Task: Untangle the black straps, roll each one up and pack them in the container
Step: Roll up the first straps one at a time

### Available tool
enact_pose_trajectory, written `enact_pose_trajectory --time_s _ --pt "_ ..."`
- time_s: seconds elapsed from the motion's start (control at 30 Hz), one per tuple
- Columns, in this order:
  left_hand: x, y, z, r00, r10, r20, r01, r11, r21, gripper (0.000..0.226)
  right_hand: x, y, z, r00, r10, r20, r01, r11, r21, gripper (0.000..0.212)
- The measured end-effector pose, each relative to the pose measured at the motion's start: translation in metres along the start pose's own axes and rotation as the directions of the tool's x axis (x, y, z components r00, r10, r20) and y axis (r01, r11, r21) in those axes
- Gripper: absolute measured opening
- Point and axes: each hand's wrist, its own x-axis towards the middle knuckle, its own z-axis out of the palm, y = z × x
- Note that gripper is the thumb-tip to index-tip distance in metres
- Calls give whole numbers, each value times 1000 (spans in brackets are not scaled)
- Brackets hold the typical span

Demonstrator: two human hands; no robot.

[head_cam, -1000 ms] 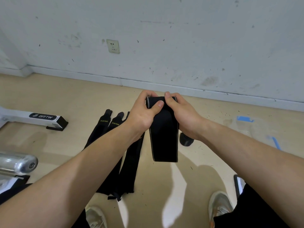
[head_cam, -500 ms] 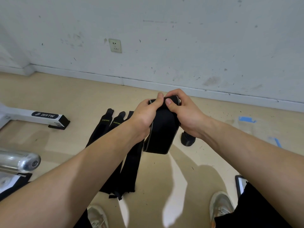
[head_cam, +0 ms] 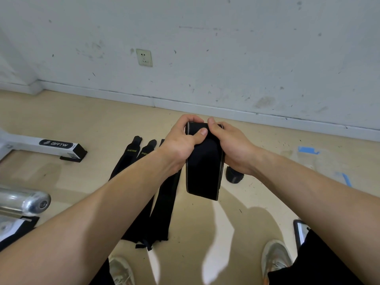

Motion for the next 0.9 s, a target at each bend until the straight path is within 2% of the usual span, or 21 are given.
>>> enact_pose_trajectory --time_s 0.13,0.23,0.27,0.37,0.47,0.63,0.73,0.83,0.9 --pt "-2 -4 4 999 -19 -47 19 1000 -11 27 0 1 2 997 -47 -60 46 999 -25 24" --pt "-2 -2 8 992 -126 -29 124 989 -76 59 0 1 2 993 -69 -92 68 998 -18 13" --pt "-2 -2 9 988 -151 -5 150 984 -98 63 0 2 2 991 -84 -102 82 996 -27 11" --pt "-5 2 9 982 -187 26 189 974 -123 48 0 5 4 982 -148 -117 140 987 -75 9" --pt "-4 0 8 989 -146 -8 145 986 -84 42 -1 7 5 979 -177 -104 168 982 -88 9" --pt "-4 3 3 995 -80 -58 75 993 -89 30 -5 1 3 995 -94 -17 94 995 33 21" --pt "-3 1 2 996 -42 -76 38 998 -52 23 -4 0 3 999 -44 -30 46 998 39 19" --pt "-1 -2 2 998 -13 -69 15 1000 21 20 -2 2 2 999 -30 -33 29 999 -23 37" --pt "-1 -2 0 997 -6 -71 9 999 40 24 -1 3 2 996 -77 -41 74 995 -70 36"
